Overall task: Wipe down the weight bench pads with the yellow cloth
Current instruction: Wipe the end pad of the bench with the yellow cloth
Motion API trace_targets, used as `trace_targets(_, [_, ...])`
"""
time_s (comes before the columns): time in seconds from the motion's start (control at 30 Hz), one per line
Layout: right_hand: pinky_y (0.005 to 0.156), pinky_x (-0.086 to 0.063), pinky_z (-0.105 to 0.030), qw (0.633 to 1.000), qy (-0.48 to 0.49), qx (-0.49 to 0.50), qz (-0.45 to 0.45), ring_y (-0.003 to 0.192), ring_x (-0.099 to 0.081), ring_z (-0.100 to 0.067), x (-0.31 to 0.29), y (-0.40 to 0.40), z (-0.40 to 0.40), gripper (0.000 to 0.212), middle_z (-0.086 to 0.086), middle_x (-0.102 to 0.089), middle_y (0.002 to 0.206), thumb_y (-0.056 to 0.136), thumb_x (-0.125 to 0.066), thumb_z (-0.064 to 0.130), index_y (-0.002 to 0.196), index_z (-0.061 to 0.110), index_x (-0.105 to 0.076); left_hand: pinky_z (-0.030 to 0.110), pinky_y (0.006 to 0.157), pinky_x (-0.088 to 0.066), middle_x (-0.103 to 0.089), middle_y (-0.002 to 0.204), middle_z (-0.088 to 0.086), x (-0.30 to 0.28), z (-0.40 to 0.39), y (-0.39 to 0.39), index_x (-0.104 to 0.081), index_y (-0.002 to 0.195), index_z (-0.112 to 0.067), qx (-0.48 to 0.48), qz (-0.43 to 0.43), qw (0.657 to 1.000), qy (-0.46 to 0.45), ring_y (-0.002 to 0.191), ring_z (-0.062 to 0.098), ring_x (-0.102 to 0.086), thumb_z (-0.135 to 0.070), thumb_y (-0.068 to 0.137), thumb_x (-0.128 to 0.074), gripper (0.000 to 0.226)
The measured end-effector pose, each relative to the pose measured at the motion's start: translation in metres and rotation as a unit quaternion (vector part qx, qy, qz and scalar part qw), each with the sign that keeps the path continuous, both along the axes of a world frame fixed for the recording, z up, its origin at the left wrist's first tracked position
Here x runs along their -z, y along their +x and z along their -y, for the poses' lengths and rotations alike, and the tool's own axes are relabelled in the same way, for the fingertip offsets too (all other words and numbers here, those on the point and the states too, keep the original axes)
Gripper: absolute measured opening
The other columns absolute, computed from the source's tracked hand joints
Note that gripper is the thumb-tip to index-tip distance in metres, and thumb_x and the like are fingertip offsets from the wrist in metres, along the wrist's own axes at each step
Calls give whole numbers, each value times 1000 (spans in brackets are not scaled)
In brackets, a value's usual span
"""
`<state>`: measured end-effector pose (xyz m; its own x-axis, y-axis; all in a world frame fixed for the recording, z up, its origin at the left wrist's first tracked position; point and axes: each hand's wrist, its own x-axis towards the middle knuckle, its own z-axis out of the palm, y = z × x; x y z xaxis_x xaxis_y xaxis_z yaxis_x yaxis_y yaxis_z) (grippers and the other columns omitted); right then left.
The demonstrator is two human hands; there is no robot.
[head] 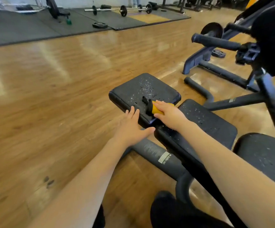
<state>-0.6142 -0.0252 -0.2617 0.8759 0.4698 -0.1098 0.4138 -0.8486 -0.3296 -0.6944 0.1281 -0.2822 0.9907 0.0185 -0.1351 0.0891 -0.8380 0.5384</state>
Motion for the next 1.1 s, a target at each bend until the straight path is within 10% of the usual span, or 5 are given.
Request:
trace_targets(0.17, [105,-34,-41,992,-1,-94,78,132,-35,-18,-3,27,13,50,7,-41,144,90,-54,24,138,25,-39,42,116,-1,1,159,1,-8,1,10,-8,150,-16,-5,10,997,74,145,16,7,-70,82,-40,93])
trace_targets(0.4, [113,-3,-37,967,8,-238,84,140,-18,-6,10,27,13,52,11,-26,150,93,-49,19,141,25,-31,38,117,0,11,157,-6,-10,7,0,1,150,-22,-44,-23,999,16,144,11,13,-69,82,-40,92])
trace_targets(0.63, [111,-8,-27,942,16,-331,55,138,-18,-2,6,39,5,51,13,-26,149,94,-47,18,141,27,-31,35,116,-4,22,155,-5,-11,10,5,15,148,-20,-103,-43,993,-29,142,10,17,-67,78,-53,108])
trace_targets(0.97, [98,-33,-22,987,159,15,3,124,-47,-20,-4,122,63,45,-4,-54,132,88,-49,-2,129,18,-51,31,116,0,22,155,8,-5,27,22,14,148,-10,-136,-3,988,69,144,19,13,-59,86,-48,100])
trace_targets(1.1, [105,-19,-17,989,129,64,32,136,-32,-20,5,115,48,49,-7,-37,146,90,-46,-3,137,12,-41,30,116,-2,16,156,5,-4,22,22,9,149,-13,-128,4,989,77,145,17,11,-64,84,-46,100])
